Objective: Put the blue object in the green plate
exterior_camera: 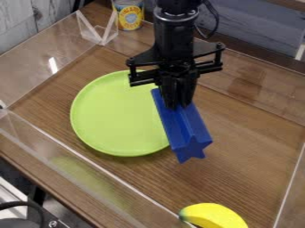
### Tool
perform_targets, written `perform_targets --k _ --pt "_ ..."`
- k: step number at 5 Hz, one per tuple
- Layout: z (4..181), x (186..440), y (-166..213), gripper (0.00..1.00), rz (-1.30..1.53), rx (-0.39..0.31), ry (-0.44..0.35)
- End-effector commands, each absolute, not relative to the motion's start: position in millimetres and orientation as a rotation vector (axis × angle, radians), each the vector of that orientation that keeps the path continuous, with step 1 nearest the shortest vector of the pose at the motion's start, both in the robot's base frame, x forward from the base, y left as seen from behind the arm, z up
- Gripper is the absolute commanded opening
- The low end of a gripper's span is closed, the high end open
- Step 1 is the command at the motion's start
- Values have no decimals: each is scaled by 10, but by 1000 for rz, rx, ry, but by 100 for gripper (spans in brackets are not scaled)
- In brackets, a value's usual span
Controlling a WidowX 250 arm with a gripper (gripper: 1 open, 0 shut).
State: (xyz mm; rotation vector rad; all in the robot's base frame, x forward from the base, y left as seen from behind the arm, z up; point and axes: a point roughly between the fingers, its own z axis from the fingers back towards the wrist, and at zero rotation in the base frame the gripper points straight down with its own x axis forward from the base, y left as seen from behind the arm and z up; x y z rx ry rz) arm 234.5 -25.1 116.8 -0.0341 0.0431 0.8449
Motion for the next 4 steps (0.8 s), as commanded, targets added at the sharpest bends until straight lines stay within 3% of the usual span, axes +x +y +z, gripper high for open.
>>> perform_targets --k 1,4 --pt "1337 2398 -240 0 887 -61 -4" --pt "1348 2355 -193 0 1039 -55 34"
